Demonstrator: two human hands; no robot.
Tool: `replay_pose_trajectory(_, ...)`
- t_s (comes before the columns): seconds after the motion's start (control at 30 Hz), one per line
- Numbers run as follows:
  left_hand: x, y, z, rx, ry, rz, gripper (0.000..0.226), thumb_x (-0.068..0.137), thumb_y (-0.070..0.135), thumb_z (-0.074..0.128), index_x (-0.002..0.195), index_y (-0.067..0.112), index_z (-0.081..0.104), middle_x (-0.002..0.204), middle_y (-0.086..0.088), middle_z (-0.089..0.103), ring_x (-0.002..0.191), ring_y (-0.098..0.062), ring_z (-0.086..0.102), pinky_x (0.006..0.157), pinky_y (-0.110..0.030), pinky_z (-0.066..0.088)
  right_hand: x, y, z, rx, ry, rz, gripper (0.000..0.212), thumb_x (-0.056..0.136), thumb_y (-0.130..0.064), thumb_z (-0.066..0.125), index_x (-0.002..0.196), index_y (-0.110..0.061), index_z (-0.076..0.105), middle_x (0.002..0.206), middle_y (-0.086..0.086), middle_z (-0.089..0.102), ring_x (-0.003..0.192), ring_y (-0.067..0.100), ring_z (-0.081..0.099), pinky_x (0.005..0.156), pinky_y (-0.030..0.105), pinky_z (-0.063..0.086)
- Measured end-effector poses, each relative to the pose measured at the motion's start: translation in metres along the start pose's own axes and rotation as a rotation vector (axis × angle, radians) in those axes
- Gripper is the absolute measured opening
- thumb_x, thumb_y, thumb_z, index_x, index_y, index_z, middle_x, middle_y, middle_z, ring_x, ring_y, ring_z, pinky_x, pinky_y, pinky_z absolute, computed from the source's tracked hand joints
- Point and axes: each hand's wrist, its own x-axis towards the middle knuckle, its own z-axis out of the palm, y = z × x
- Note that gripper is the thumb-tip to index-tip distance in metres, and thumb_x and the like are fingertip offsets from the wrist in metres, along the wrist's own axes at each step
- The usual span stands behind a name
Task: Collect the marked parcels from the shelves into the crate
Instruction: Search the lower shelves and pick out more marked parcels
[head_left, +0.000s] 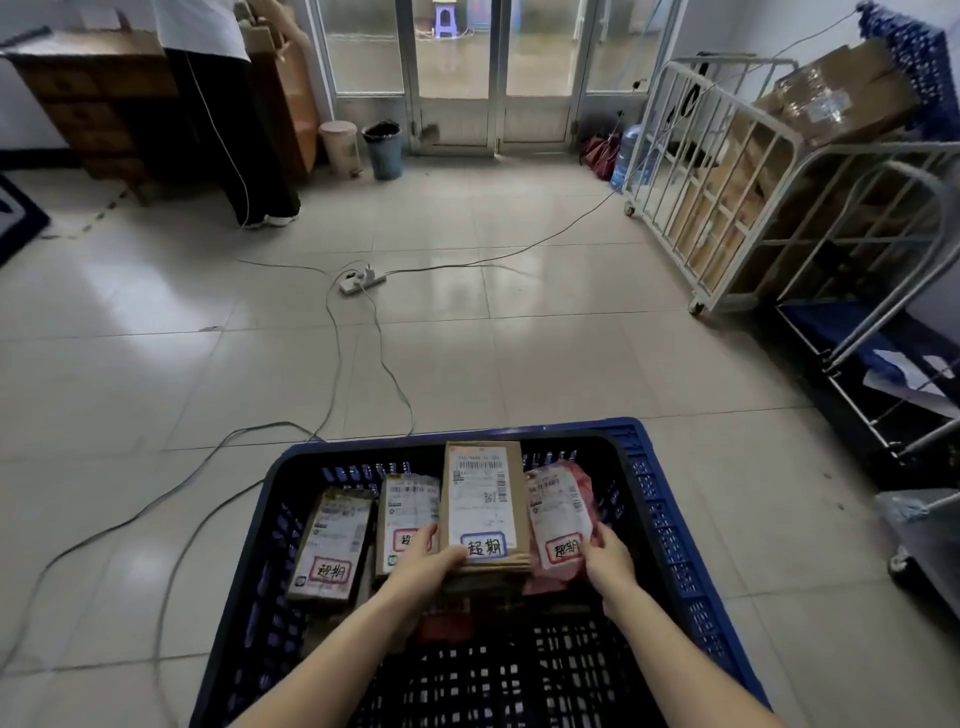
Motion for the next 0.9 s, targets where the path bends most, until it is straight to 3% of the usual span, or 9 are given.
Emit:
replay_pose_trajectory(0.1,-0.001,0.004,0.000,0.040,0.001,0.007,0.062,0.090,0.015,0.057,0.145,0.018,0.028,0.124,-0.008,0.060,0.094,-0.012,0.064,0.066,-0.021,0.052,0.000,0.002,-0.003,-0.037,-0.001,-0.001,0.028,0.096,-0.011,0.043,0.122,-0.013,0.054,0.095,0.002,0.065,0.080,0.014,0.059,0.065,0.026,0.050)
replay_pose_trajectory(0.17,-0.003,0.006,0.001,0.060,-0.002,0.011,0.059,0.091,0.013,0.056,0.144,0.018,0.030,0.117,-0.006,0.061,0.092,-0.011,0.064,0.066,-0.022,0.052,-0.004,0.001,-0.007,-0.045,0.011,-0.005,0.031,0.096,-0.014,0.046,0.126,-0.012,0.053,0.103,0.005,0.065,0.089,0.019,0.059,0.079,0.032,0.050)
replay_pose_trajectory(0.33,-0.016,0.018,0.002,0.170,0.012,0.045,0.064,0.092,0.015,0.055,0.147,0.014,0.022,0.135,-0.013,0.052,0.101,-0.017,0.061,0.089,-0.034,0.052,-0.020,-0.005,-0.018,-0.140,0.026,-0.071,0.035,0.095,-0.018,0.047,0.130,-0.012,0.050,0.081,-0.010,0.056,0.082,0.014,0.055,0.071,0.027,0.044)
replay_pose_trajectory(0.4,-0.023,0.024,0.002,0.370,0.080,0.121,0.068,0.091,0.021,0.057,0.148,0.014,0.020,0.143,-0.011,0.045,0.116,-0.017,0.053,0.092,-0.031,0.049,-0.030,-0.009,-0.021,-0.224,0.034,-0.125,0.036,0.095,-0.016,0.047,0.131,-0.012,0.049,0.083,-0.009,0.053,0.082,0.011,0.053,0.072,0.022,0.042)
replay_pose_trajectory(0.5,-0.032,0.029,0.000,0.661,0.171,0.267,0.070,0.090,0.029,0.058,0.147,0.012,0.022,0.150,-0.009,0.035,0.137,-0.023,0.034,0.111,-0.039,0.032,-0.048,-0.016,-0.024,-0.347,0.059,-0.218,0.036,0.095,-0.015,0.046,0.131,-0.009,0.048,0.088,-0.008,0.052,0.078,0.004,0.048,0.053,0.006,0.036)
replay_pose_trajectory(0.53,-0.036,0.031,0.000,0.724,0.179,0.314,0.069,0.090,0.031,0.057,0.147,0.011,0.023,0.151,-0.008,0.035,0.139,-0.023,0.031,0.114,-0.039,0.028,-0.055,-0.018,-0.025,-0.383,0.067,-0.246,0.036,0.095,-0.016,0.047,0.131,-0.009,0.048,0.094,-0.004,0.054,0.081,0.005,0.048,0.055,0.005,0.036)
replay_pose_trajectory(0.63,-0.048,0.040,-0.002,0.868,0.165,0.429,0.064,0.090,0.033,0.057,0.143,0.011,0.030,0.146,-0.007,0.039,0.136,-0.020,0.032,0.112,-0.034,0.026,-0.078,-0.024,-0.028,-0.494,0.103,-0.328,0.037,0.094,-0.022,0.050,0.130,-0.010,0.046,0.119,0.007,0.054,0.090,0.007,0.045,0.077,0.015,0.038)
replay_pose_trajectory(0.73,-0.059,0.049,-0.004,0.999,0.147,0.503,0.068,0.090,0.038,0.054,0.146,0.010,0.026,0.150,-0.009,0.033,0.139,-0.023,0.028,0.115,-0.035,0.023,-0.103,-0.028,-0.032,-0.584,0.149,-0.406,0.040,0.092,-0.028,0.053,0.128,-0.010,0.046,0.126,0.007,0.053,0.105,0.014,0.051,0.084,0.022,0.040)
replay_pose_trajectory(0.9,-0.082,0.059,0.004,1.161,0.079,0.685,0.070,0.090,0.044,0.051,0.146,0.012,0.026,0.150,-0.009,0.032,0.140,-0.024,0.026,0.115,-0.034,0.021,-0.152,-0.026,-0.048,-0.719,0.260,-0.444,0.053,0.092,-0.037,0.052,0.135,-0.009,0.038,0.136,0.006,0.047,0.125,0.021,0.043,0.102,0.031,0.038)
